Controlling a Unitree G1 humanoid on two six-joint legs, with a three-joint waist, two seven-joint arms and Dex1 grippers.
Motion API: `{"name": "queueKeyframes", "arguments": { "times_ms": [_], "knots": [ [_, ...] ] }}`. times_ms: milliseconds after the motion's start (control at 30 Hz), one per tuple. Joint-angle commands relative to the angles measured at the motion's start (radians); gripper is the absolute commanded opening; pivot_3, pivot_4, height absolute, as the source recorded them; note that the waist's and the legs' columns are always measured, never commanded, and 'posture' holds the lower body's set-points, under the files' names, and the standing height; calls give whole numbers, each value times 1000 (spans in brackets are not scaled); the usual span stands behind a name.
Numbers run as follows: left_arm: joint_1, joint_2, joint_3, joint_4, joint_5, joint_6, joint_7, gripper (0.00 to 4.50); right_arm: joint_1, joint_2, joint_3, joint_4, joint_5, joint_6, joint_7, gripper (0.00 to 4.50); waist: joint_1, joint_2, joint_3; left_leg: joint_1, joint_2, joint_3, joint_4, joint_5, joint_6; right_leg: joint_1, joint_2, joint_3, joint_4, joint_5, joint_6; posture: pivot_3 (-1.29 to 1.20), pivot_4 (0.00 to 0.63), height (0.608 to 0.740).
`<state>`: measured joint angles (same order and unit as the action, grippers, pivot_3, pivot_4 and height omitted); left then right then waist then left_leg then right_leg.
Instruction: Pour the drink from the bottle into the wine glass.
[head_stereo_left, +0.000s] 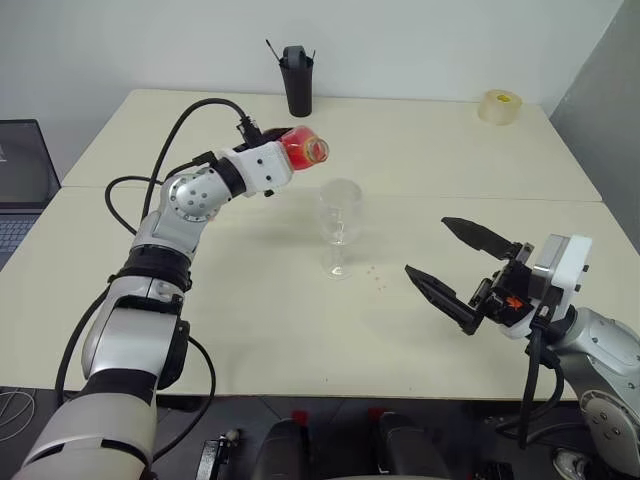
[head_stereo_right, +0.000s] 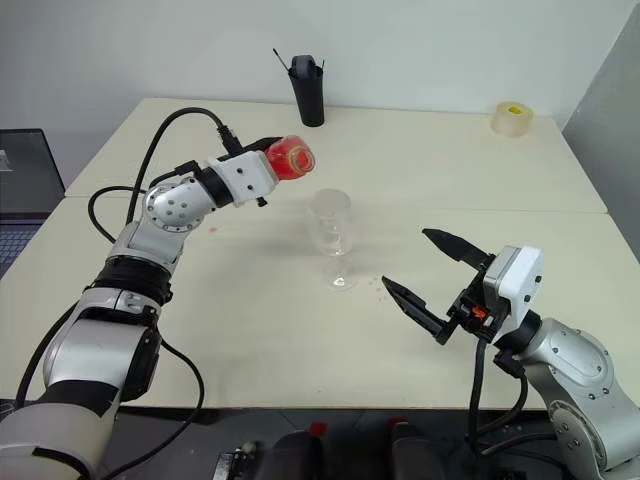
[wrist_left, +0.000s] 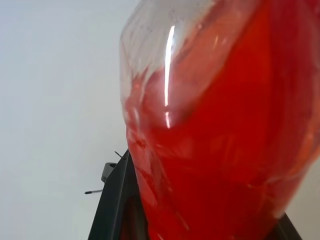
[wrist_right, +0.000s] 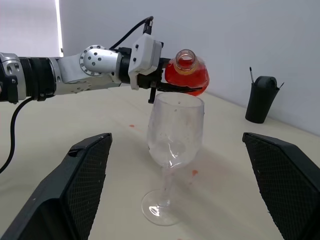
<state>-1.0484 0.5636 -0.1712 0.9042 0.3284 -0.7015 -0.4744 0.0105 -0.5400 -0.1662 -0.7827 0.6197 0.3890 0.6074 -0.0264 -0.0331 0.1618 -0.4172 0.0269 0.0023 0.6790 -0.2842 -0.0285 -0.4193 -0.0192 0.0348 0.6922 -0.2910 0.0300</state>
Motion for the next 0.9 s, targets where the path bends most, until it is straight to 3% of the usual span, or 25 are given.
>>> {"name": "queueKeyframes", "arguments": {
  "times_ms": [33,900],
  "knots": [
    [-55,6,-8,-6,19,-48,41,1133,-15,-8,5,-35,9,-7,-10,4500,0,0,0,0,0,0,0,0,0,0,0,0,0,0,0,0,150,740],
    [-105,49,-81,28,180,-136,211,1132,-32,-24,20,-26,17,10,-25,4500,0,0,0,0,0,1,1,2,-3,0,0,0,3,0,0,0,150,740]
  ]
}}
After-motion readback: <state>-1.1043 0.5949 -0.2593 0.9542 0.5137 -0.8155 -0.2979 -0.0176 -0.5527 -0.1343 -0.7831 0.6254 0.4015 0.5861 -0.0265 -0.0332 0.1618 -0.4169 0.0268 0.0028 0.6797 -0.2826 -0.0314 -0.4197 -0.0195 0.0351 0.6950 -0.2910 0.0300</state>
